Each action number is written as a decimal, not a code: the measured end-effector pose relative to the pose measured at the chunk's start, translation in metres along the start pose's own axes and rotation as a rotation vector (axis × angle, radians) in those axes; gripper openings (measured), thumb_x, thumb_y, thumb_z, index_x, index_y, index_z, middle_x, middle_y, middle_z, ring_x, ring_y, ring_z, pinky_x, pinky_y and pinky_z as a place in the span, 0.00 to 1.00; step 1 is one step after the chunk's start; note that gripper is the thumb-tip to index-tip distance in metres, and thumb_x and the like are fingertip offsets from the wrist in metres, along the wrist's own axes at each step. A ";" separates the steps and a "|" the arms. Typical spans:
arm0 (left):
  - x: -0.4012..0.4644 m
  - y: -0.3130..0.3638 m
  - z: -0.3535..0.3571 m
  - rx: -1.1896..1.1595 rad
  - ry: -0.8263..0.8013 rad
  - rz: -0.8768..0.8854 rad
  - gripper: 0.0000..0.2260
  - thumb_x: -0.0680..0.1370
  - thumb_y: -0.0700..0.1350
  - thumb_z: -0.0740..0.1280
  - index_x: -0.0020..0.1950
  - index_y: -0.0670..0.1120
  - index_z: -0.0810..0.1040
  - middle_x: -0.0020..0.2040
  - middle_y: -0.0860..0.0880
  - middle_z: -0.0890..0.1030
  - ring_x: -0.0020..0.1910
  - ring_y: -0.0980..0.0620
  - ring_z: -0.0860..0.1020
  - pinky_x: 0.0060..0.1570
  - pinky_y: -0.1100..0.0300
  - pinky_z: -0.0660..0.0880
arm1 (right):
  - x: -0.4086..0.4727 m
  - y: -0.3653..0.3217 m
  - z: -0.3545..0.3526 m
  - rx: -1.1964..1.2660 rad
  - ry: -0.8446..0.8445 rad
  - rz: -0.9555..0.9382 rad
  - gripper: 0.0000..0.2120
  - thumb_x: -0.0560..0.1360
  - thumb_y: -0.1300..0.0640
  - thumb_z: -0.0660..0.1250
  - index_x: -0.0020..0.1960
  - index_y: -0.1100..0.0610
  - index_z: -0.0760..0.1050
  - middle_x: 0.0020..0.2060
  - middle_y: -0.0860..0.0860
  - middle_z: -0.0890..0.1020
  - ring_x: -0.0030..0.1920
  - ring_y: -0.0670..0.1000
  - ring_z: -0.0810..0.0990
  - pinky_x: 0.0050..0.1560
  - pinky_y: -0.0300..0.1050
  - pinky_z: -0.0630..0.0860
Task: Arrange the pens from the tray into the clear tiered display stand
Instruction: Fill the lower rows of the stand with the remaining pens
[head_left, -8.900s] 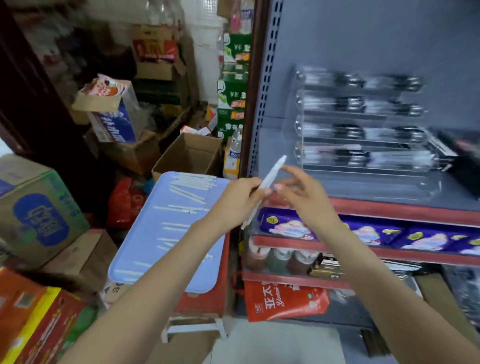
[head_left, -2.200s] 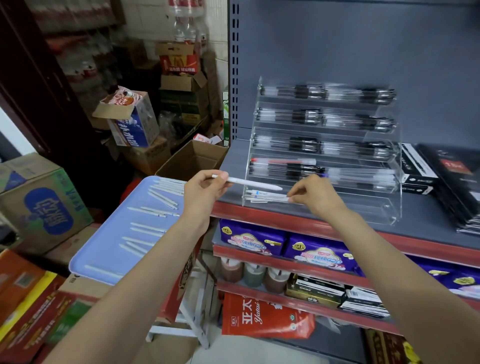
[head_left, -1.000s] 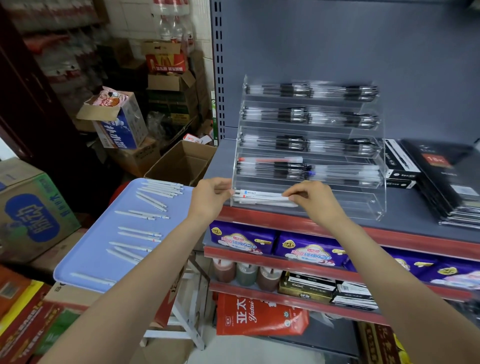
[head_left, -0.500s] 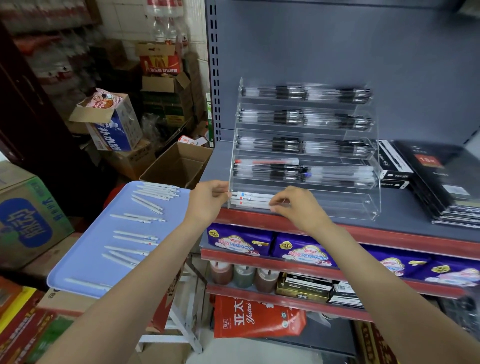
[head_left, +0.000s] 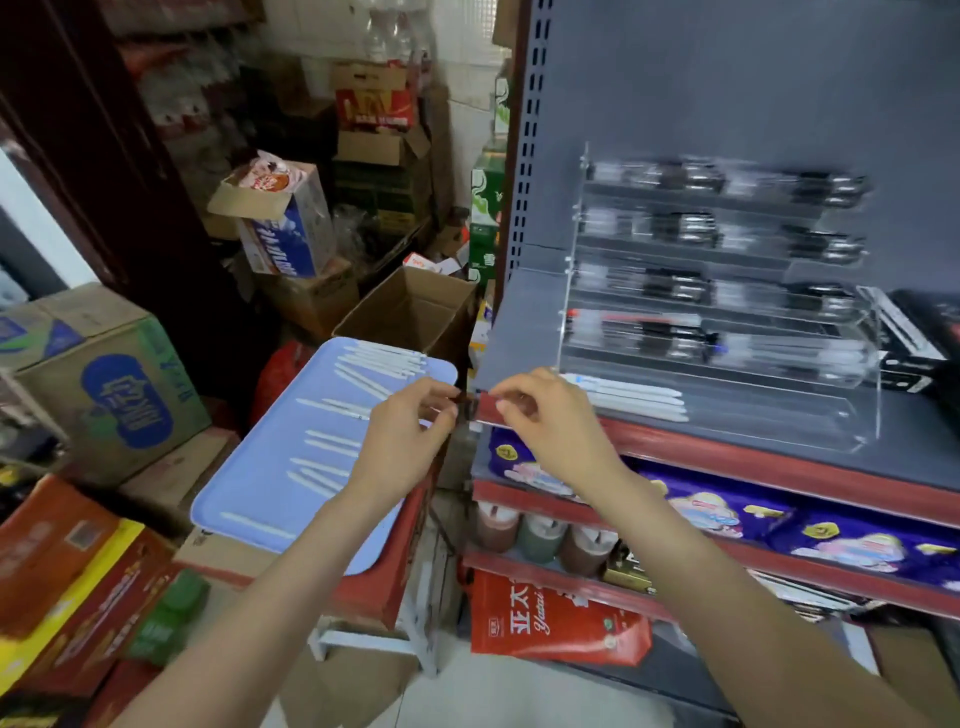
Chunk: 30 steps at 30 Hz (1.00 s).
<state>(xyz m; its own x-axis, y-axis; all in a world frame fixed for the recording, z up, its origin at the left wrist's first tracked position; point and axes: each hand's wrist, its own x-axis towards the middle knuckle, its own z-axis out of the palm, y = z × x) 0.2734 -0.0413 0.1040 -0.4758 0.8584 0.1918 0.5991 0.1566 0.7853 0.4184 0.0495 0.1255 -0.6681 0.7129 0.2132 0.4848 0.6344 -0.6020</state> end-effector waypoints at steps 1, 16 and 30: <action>-0.005 -0.018 -0.009 0.033 -0.007 -0.026 0.08 0.78 0.41 0.64 0.56 0.46 0.78 0.46 0.52 0.80 0.44 0.59 0.76 0.42 0.75 0.69 | 0.002 -0.009 0.018 0.003 -0.039 -0.011 0.10 0.77 0.58 0.63 0.56 0.54 0.79 0.43 0.50 0.76 0.42 0.46 0.74 0.47 0.40 0.70; -0.050 -0.246 -0.103 0.404 -0.361 -0.260 0.16 0.78 0.37 0.61 0.65 0.44 0.75 0.68 0.44 0.71 0.67 0.43 0.68 0.66 0.48 0.67 | 0.007 -0.060 0.250 -0.131 -0.501 0.148 0.20 0.80 0.57 0.60 0.72 0.55 0.65 0.70 0.54 0.65 0.71 0.55 0.62 0.70 0.51 0.62; -0.024 -0.269 -0.109 0.627 -0.496 0.039 0.08 0.78 0.37 0.58 0.54 0.44 0.72 0.51 0.44 0.73 0.52 0.44 0.70 0.42 0.56 0.62 | 0.031 -0.061 0.263 -0.435 -0.436 0.249 0.11 0.80 0.58 0.58 0.60 0.62 0.69 0.60 0.57 0.70 0.62 0.58 0.68 0.51 0.53 0.71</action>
<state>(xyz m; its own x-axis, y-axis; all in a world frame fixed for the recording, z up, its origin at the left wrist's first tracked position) 0.0537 -0.1571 -0.0474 -0.1938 0.9630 -0.1873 0.9298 0.2412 0.2782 0.2195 -0.0453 -0.0339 -0.6296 0.7254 -0.2783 0.7768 0.5942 -0.2084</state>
